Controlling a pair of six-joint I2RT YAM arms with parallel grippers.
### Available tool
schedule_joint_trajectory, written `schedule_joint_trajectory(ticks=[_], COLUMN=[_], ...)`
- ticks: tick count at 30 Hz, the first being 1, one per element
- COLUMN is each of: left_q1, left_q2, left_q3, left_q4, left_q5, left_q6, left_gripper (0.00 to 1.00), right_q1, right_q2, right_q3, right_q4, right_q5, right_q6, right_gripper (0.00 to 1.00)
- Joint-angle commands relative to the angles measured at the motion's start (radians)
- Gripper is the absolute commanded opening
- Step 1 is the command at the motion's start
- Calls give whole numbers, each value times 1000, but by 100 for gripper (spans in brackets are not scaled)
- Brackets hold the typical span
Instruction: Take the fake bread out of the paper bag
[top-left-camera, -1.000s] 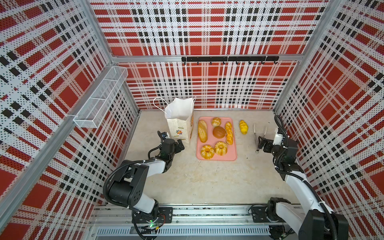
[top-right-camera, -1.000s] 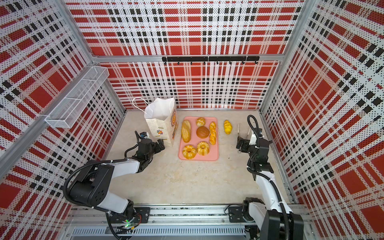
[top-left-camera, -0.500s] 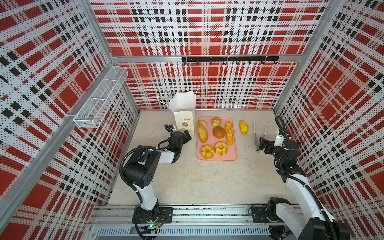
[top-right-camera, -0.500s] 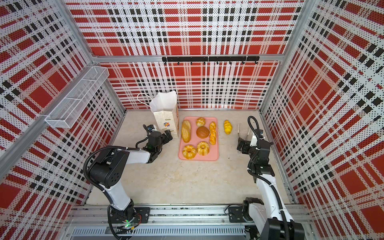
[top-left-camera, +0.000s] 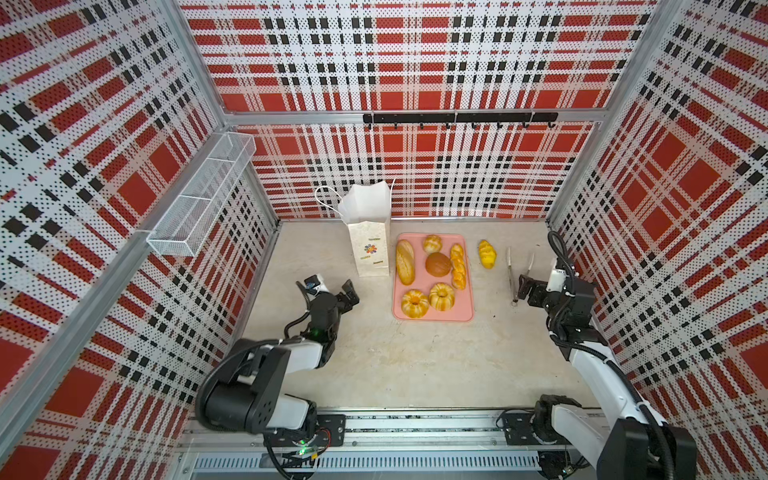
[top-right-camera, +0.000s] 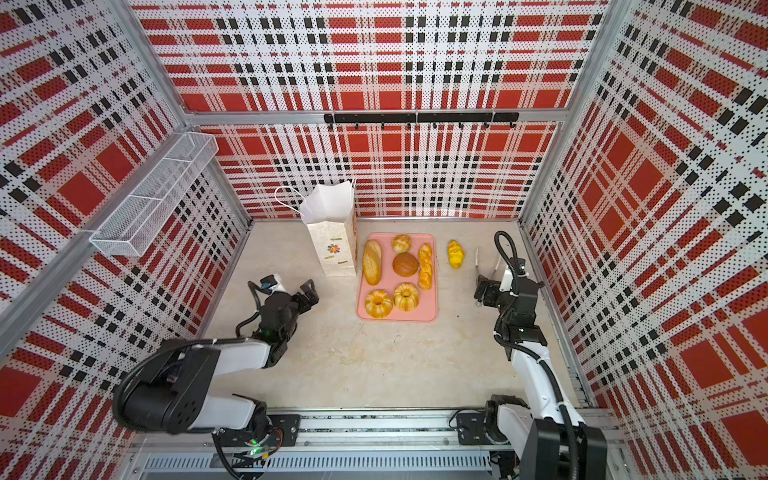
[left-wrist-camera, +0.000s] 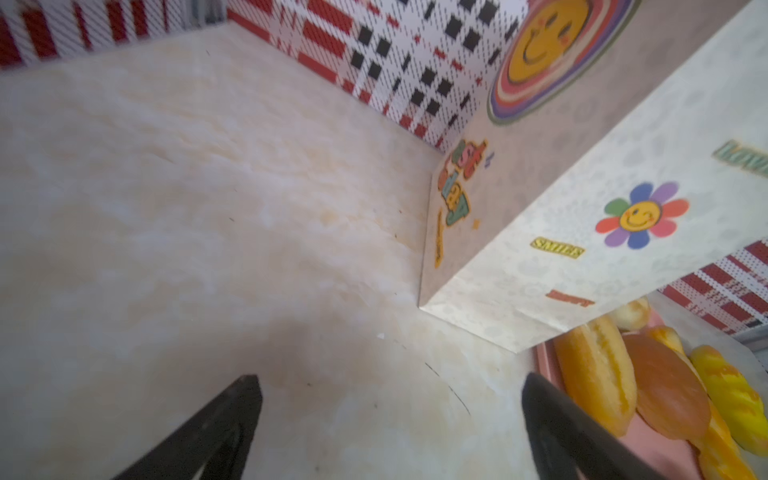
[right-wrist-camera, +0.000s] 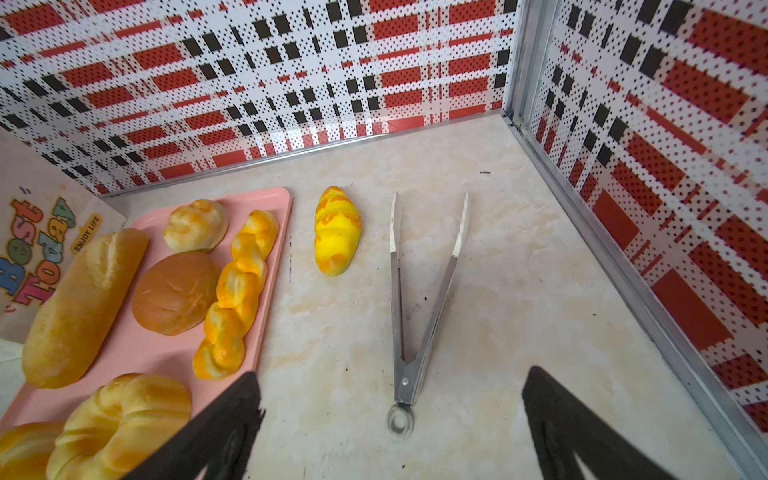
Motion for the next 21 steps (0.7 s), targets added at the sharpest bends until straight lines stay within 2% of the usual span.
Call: schedule_joint_trajectory(ticks=[1,4,6,9,10,11,13,16,20,21], left_q1=[38,120,227,411,449,474,461,432,373,354], left_q2=[-163,-300,-343,-312,-288,-258,-200,-68,117,153], left_q3=[-5,32,51,70,74,79,78,68,46,49], left_q4=[-11,-176,-239,-260,-253,-244,-209,-45,192,236], left_q5=[17,58,128,344,397,442,440,503,565,559], left_q6=[154,249,284,309,329,371,439,449,453,470], left_gripper=[100,100,100,100,100,100,100,100,100,99], right_q1=[4,3,6,9,16,34,46,49,75,76], right_q2=[91,183,255,343,349,365,395,425,566,572], right_q3=[-21,-58,-82,-101,-87,-93,-97,-79,-217,-239], right_q4=[146,292,383,508,479,535,619,621,1044,1096], right_q5=[-7,17,19,-8,-11,12,1,-10,-46,-70], right_q6=[-25,-11,-11,2,-10,-25,-44,-75,-121,-131], right_gripper=[100,100,100,100,100,100,100,100,100,100])
